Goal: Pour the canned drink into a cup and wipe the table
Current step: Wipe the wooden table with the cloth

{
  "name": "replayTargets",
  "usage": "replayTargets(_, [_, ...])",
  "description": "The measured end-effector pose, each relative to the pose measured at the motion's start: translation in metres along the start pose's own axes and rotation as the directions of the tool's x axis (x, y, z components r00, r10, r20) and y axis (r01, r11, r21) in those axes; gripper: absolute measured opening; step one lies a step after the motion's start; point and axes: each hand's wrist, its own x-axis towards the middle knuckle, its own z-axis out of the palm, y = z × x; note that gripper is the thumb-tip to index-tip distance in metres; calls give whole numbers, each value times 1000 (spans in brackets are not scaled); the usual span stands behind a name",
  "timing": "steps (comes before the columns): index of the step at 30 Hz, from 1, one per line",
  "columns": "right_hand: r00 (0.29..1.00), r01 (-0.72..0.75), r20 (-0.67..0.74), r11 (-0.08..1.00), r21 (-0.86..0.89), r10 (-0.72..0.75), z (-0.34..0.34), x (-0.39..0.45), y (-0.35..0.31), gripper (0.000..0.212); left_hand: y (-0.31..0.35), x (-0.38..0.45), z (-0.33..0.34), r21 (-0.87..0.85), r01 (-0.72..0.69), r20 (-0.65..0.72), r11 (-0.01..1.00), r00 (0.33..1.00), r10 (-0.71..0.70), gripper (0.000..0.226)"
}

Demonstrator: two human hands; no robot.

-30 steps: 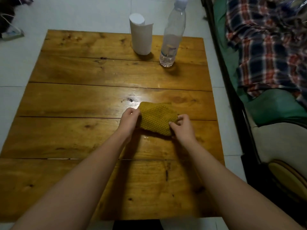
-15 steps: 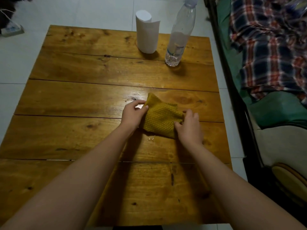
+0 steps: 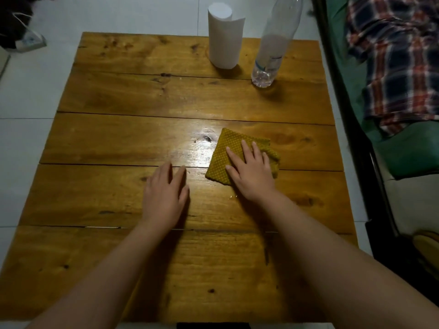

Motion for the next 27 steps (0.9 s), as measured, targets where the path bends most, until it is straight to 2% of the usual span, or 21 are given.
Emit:
replayTargets(4, [1000,24,-14,998,-53,-25,10,-13,-3,53,-14,-18,7,69,33,81,997,996,-39,57])
replayTargets(12, [1000,-4,-4,999,-54,4,26,-56,-14,57,-10,-25,15,41,46,46,998,998,-48,58])
replayTargets(17, [996,-57,63,996,-68,61,20,-84,-12,57,-15,-26,17,46,17,43,999,999,-19,57])
replayTargets(19, [996,-86,-29,996,-24,86,13,-84,-14,53,-18,-26,17,44,-1,33,999,999,0,57])
replayTargets(22, [982,-51,-181,997,62,61,8,-71,-19,49,-23,-26,17,30,-26,26,999,999,25,56])
replayTargets(27, [991,-133,-21,991,-3,133,27,-50,-34,55,-27,-26,17,34,-43,20,998,999,43,55])
